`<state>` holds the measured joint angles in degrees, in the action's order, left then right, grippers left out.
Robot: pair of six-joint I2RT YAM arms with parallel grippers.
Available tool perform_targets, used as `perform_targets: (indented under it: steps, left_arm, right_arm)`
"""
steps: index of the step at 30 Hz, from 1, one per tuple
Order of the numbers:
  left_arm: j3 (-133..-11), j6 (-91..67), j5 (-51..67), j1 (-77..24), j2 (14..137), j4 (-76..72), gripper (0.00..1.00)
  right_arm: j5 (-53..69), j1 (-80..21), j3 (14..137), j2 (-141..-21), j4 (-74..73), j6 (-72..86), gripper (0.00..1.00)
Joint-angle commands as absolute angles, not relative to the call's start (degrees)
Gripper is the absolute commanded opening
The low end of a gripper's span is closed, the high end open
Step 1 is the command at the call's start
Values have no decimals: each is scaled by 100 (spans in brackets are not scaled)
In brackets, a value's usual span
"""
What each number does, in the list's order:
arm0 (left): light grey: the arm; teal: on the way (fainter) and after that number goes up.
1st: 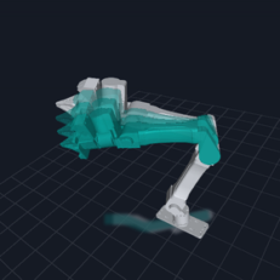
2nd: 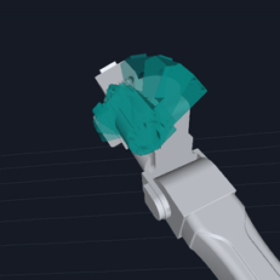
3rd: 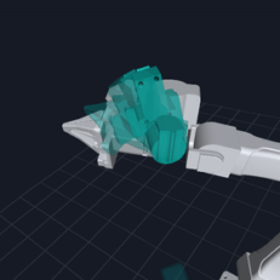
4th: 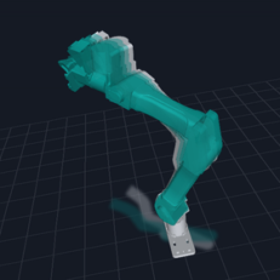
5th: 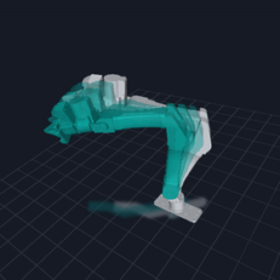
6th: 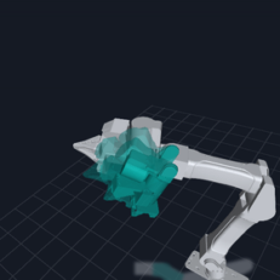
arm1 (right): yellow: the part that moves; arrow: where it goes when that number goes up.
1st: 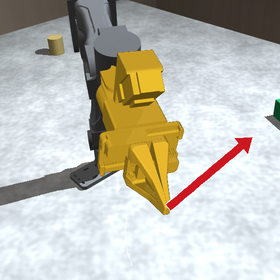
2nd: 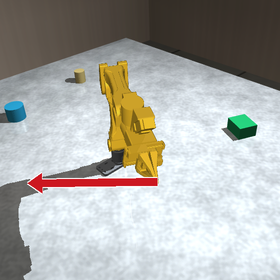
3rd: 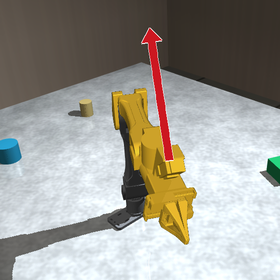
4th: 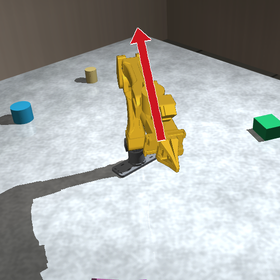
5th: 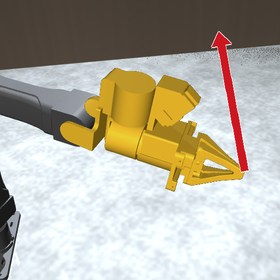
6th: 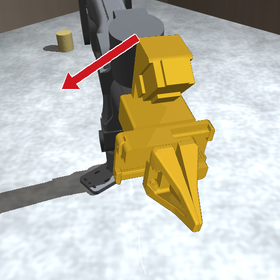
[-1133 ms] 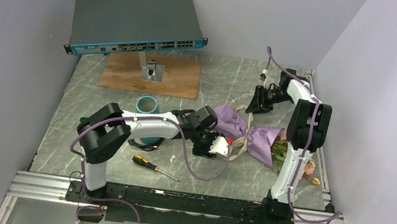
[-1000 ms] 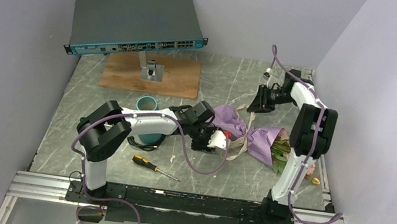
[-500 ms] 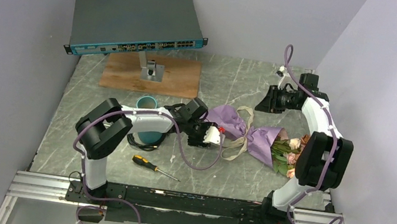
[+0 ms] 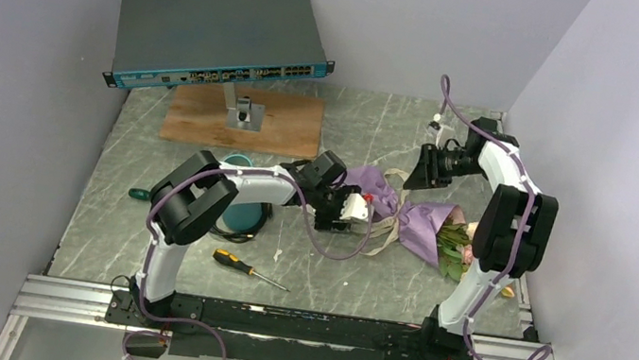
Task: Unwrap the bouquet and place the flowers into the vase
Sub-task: Untie the ribbon from the wrapping paper.
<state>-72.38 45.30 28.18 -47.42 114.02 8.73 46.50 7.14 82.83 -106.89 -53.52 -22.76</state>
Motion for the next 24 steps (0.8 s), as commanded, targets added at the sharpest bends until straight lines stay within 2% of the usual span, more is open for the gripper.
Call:
perform_targets:
  steps: [1,3,6,10,14,18,24]
  left_arm:
    - [-7514,4354,2975,-4617,11594,1148,71]
    - [-7606,4369,2984,-4590,11682,1402,71]
    - [-7736,4424,2993,-4542,11845,1773,66]
    - [-8037,4507,3006,-4491,12090,2303,53]
    - [-8133,4812,3101,-4536,12039,2736,31]
    - [-8041,5177,3188,-4651,11698,3129,0]
    - [-8173,4953,3422,-4622,11233,3311,0]
  right_arm:
    - [4858,705,8635,-10858,-5878,-2759,42]
    - [4956,703,8673,-10892,-5906,-2729,43]
    - [5032,704,8721,-10947,-5930,-2685,45]
    - [5081,712,8772,-10976,-6023,-2699,49]
    - [5083,712,8799,-10995,-6124,-2791,52]
    - [5216,712,8850,-10957,-6254,-2928,55]
    - [5396,712,8885,-10875,-6302,-3093,57]
